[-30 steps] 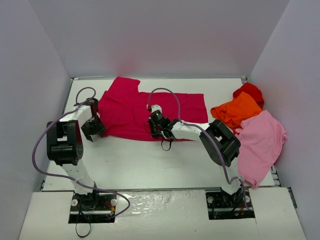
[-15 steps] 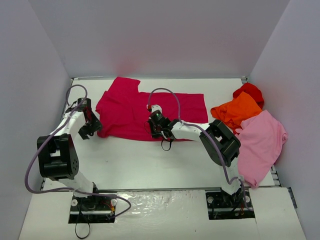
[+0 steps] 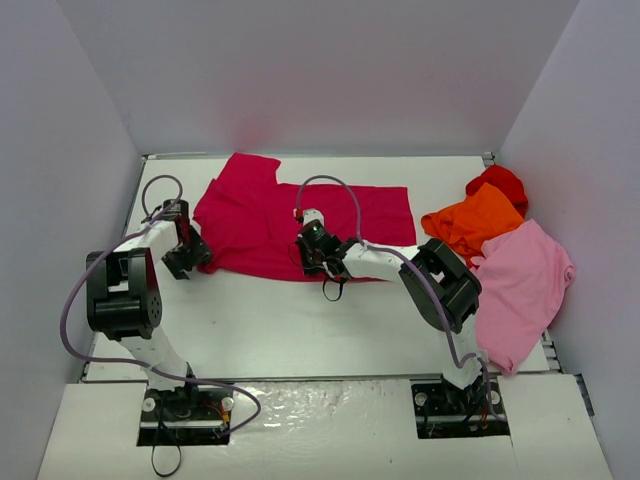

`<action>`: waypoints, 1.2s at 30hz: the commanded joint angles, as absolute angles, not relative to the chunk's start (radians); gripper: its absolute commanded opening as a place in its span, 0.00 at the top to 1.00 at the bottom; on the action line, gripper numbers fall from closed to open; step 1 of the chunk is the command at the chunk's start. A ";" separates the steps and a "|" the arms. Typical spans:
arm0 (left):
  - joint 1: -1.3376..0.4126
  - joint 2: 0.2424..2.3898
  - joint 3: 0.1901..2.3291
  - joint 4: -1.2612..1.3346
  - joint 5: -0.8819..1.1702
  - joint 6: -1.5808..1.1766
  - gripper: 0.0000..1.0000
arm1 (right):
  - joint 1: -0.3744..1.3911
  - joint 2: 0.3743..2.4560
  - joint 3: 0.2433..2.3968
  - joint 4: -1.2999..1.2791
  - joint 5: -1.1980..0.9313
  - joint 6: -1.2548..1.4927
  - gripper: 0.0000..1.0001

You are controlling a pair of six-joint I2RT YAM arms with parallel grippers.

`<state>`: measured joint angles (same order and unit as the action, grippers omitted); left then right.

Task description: Fold and stack the t-shirts

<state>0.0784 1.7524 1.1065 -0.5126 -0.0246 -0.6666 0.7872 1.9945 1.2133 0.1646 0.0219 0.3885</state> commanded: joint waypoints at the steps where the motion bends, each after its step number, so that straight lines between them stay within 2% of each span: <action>1: 0.083 1.758 1.132 -0.436 -0.011 -0.673 0.52 | 0.793 2.011 1.158 -0.020 0.052 0.376 1.00; 3: 0.084 1.759 1.134 -0.425 -0.006 -0.670 0.59 | 0.793 2.011 1.155 -0.021 0.053 0.376 1.00; 6: 0.084 1.767 1.152 -0.418 0.000 -0.663 0.92 | 0.795 2.005 1.147 -0.023 0.054 0.381 1.00; 8: 0.087 1.773 1.167 -0.423 0.000 -0.663 0.97 | 0.796 1.999 1.140 -0.023 0.055 0.385 1.00; 23: 0.126 1.773 1.351 -0.601 -0.069 -0.600 0.99 | 0.801 1.980 1.057 -0.041 0.065 0.391 1.00; 36: 0.143 1.744 1.369 -0.678 -0.141 -0.582 0.99 | 0.800 1.948 0.995 -0.090 0.111 0.400 1.00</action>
<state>0.1004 1.8088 1.3186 -0.6645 -0.0146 -0.6159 0.8013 1.9141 1.0758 0.2340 0.0508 0.4167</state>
